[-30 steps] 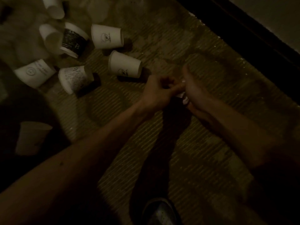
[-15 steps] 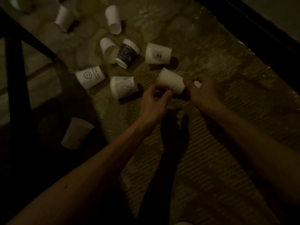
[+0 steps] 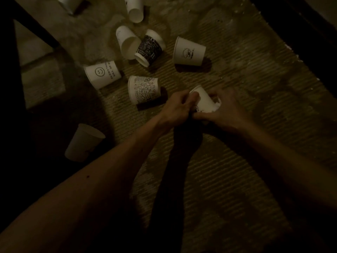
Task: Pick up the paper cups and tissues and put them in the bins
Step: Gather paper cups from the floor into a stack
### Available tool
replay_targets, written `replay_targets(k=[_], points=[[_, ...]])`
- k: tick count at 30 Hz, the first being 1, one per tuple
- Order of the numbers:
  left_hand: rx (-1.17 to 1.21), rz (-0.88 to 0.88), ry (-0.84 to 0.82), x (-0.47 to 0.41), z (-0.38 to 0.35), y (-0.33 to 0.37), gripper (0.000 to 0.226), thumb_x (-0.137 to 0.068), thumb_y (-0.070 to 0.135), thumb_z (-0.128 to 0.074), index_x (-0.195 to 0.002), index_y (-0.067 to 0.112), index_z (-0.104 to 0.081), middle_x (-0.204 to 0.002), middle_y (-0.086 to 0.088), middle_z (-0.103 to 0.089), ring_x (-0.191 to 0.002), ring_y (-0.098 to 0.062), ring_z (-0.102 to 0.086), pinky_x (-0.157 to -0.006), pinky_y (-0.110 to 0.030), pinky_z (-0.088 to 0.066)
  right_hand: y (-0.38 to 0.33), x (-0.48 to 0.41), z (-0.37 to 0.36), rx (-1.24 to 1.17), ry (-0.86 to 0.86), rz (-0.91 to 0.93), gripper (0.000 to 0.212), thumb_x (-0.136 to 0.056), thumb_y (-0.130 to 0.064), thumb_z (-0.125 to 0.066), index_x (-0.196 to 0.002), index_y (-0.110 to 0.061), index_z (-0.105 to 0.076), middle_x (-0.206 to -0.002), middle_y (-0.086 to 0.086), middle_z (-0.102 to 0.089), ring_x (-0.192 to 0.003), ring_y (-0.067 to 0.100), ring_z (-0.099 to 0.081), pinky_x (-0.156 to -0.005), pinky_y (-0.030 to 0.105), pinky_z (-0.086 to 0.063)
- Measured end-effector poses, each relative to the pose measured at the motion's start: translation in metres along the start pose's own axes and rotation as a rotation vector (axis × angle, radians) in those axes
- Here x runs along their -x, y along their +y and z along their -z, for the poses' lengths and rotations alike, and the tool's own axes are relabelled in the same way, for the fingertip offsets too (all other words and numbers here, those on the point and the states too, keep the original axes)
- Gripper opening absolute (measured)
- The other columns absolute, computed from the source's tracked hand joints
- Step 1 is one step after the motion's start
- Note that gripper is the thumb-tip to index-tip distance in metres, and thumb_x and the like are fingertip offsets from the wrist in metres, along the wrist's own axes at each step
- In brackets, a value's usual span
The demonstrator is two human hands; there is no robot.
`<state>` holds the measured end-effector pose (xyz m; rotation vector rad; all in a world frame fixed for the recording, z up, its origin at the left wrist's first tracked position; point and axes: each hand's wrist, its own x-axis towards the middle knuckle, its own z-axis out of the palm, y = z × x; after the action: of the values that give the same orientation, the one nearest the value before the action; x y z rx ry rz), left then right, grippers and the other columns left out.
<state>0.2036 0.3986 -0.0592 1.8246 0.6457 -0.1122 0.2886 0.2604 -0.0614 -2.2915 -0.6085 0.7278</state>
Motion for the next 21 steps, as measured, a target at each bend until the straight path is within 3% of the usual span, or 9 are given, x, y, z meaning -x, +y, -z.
replay_targets(k=[2, 4, 6, 8, 10, 13, 15, 17, 21], points=[[-0.046, -0.022, -0.067, 0.010, 0.006, -0.001, 0.031, -0.105, 0.034, -0.041, -0.101, 0.012, -0.061, -0.086, 0.003, -0.062, -0.079, -0.009, -0.059, -0.070, -0.026, -0.048, -0.001, 0.002, -0.010, -0.048, -0.044, -0.003, 0.095, -0.045, -0.062, -0.077, -0.127, -0.024, -0.050, -0.117, -0.004, -0.045, -0.107, 0.017, -0.053, -0.077, 0.038, -0.056], [-0.102, -0.041, -0.104, 0.018, 0.010, -0.001, 0.032, -0.105, 0.032, -0.041, -0.099, 0.009, -0.062, -0.085, 0.002, -0.061, -0.076, -0.009, -0.058, -0.070, -0.027, -0.046, -0.002, 0.004, -0.021, -0.213, -0.132, -0.053, 0.083, -0.053, -0.046, -0.085, -0.125, -0.028, -0.048, -0.108, -0.009, -0.053, -0.096, 0.013, -0.060, -0.061, 0.031, -0.059], [-0.192, -0.065, -0.094, 0.025, 0.015, -0.002, 0.032, -0.105, 0.030, -0.042, -0.093, 0.007, -0.060, -0.085, -0.005, -0.061, -0.076, -0.014, -0.057, -0.071, -0.033, -0.047, -0.003, 0.004, -0.029, -0.245, -0.172, -0.075, 0.072, -0.060, -0.036, -0.086, -0.121, -0.031, -0.049, -0.107, -0.008, -0.059, -0.091, 0.013, -0.063, -0.061, 0.035, -0.061], [-0.355, -0.118, 0.025, 0.030, 0.020, -0.007, 0.028, -0.104, 0.034, -0.045, -0.091, 0.012, -0.055, -0.092, -0.008, -0.057, -0.083, -0.019, -0.056, -0.072, -0.037, -0.046, -0.007, 0.001, -0.035, -0.198, -0.135, -0.062, 0.071, -0.062, -0.041, -0.084, -0.124, -0.029, -0.052, -0.113, -0.003, -0.061, -0.096, 0.017, -0.063, -0.075, 0.044, -0.059], [-0.492, -0.203, 0.275, 0.033, 0.032, -0.011, 0.026, -0.099, 0.044, -0.050, -0.098, 0.018, -0.054, -0.100, 0.001, -0.049, -0.085, -0.017, -0.052, -0.065, -0.033, -0.043, -0.015, -0.001, -0.041, -0.199, -0.083, -0.056, 0.075, -0.059, -0.050, -0.082, -0.126, -0.028, -0.054, -0.110, -0.005, -0.061, -0.098, 0.018, -0.062, -0.080, 0.045, -0.056], [-0.661, -0.266, 0.535, 0.027, 0.065, -0.017, 0.043, -0.088, 0.053, -0.062, -0.115, 0.020, -0.056, -0.113, -0.002, -0.051, -0.095, -0.017, -0.048, -0.068, -0.027, -0.037, -0.019, 0.000, -0.046, -0.147, -0.055, -0.018, 0.075, -0.052, -0.061, -0.079, -0.117, -0.035, -0.052, -0.092, -0.018, -0.055, -0.085, 0.002, -0.056, -0.063, 0.028, -0.047], [-0.800, -0.210, 0.456, 0.013, 0.088, -0.024, 0.062, -0.080, 0.057, -0.068, -0.129, 0.022, -0.051, -0.132, -0.008, -0.049, -0.119, -0.027, -0.045, -0.088, -0.037, -0.037, -0.017, 0.001, -0.049, -0.134, -0.054, -0.013, 0.071, -0.058, -0.058, -0.081, -0.118, -0.034, -0.051, -0.090, -0.019, -0.053, -0.080, -0.002, -0.053, -0.055, 0.022, -0.040], [-0.912, -0.150, 0.280, 0.000, 0.103, -0.029, 0.084, -0.075, 0.060, -0.072, -0.144, 0.025, -0.039, -0.149, -0.007, -0.038, -0.138, -0.030, -0.031, -0.106, -0.047, -0.028, -0.015, 0.001, -0.050, -0.129, -0.029, -0.022, 0.069, -0.063, -0.055, -0.081, -0.121, -0.029, -0.052, -0.093, -0.014, -0.054, -0.079, -0.002, -0.051, -0.055, 0.022, -0.038], [-1.022, -0.054, 0.073, -0.016, 0.109, -0.040, 0.108, -0.071, 0.075, -0.066, -0.154, 0.028, -0.016, -0.160, -0.008, -0.026, -0.145, -0.033, -0.022, -0.112, -0.061, -0.016, -0.012, 0.006, -0.050, -0.186, -0.019, -0.012, 0.061, -0.067, -0.050, -0.082, -0.116, -0.029, -0.053, -0.097, -0.013, -0.056, -0.081, -0.003, -0.052, -0.058, 0.022, -0.039]])
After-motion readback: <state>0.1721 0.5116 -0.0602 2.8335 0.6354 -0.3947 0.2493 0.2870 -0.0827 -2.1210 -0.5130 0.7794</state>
